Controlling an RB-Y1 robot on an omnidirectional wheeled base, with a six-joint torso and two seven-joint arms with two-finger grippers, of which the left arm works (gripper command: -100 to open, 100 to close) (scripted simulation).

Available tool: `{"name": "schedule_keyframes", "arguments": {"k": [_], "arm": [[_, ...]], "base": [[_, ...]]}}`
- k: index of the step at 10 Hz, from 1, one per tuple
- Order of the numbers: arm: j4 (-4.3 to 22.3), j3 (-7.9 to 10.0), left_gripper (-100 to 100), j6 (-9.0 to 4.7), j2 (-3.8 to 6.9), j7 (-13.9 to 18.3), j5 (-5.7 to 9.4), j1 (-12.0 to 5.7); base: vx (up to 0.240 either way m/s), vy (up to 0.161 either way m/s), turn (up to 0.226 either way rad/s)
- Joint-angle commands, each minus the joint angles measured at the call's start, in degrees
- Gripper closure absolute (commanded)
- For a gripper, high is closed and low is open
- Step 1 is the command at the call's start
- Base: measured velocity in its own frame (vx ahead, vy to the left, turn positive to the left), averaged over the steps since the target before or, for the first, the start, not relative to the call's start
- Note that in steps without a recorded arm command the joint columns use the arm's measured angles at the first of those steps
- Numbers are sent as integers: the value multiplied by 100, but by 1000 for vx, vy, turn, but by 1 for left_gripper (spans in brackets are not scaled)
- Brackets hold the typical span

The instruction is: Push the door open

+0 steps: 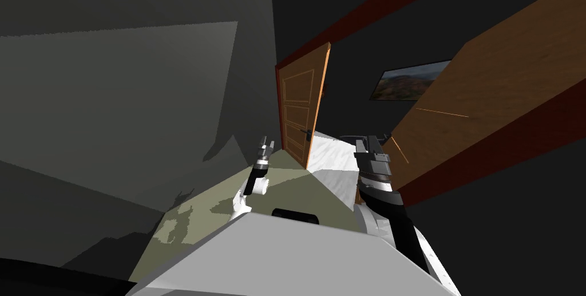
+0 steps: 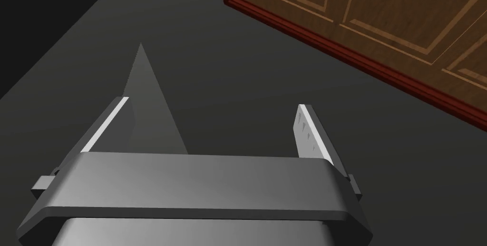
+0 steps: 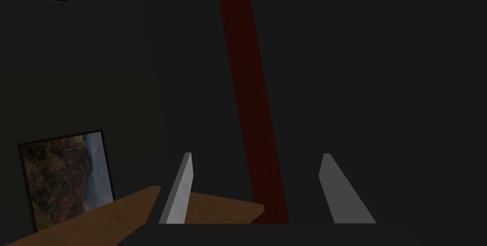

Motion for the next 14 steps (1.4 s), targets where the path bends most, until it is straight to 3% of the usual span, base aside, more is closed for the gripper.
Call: {"name": "schedule_keyframes", "arguments": {"k": [1, 7, 8, 11, 12, 14], "arm": [[259, -89, -100, 53, -8, 15, -43, -169], [1392, -348, -100, 74, 63, 153, -157, -859], [1422, -348, -100, 74, 63, 153, -157, -859], [1960, -482, -100, 85, 90, 224, -216, -1214], [2021, -482, -100, 85, 90, 224, -216, -1214], [2375, -571, -100, 92, 103, 272, -255, -1450]], "base": [[92, 31, -81], [94, 31, -72], [68, 22, -23], [74, 25, -68], [67, 22, -24], [72, 35, -65]]}}
